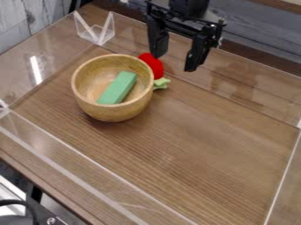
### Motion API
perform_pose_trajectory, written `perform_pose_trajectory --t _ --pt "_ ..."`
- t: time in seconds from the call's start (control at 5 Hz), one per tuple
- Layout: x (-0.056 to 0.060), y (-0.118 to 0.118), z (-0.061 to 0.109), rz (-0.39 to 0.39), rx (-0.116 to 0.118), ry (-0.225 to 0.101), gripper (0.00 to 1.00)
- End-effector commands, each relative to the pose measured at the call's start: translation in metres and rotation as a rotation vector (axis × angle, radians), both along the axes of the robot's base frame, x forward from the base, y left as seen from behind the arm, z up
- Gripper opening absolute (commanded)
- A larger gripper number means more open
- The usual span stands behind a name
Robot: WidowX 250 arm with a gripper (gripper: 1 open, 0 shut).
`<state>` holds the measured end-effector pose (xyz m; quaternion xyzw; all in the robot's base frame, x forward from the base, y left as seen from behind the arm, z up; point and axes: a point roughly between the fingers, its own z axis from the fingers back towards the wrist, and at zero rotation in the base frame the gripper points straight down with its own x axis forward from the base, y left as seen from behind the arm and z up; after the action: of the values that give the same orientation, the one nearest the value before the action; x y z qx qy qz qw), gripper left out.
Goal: Remove the green block from the brown bowl and put it on the table
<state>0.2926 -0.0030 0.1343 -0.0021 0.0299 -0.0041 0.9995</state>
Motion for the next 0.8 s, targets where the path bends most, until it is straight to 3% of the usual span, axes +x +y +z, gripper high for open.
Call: perform_pose_trajectory --t 0.0,0.2,0.6 --pt "-0.004 0.008 -0.006 -0.008 0.003 0.017 1.0" --pt "-0.013 0.025 -0.01 -0.012 0.008 0.026 1.0" --pt "-0.028 0.075 -0.021 -0.019 0.011 0.0 1.0"
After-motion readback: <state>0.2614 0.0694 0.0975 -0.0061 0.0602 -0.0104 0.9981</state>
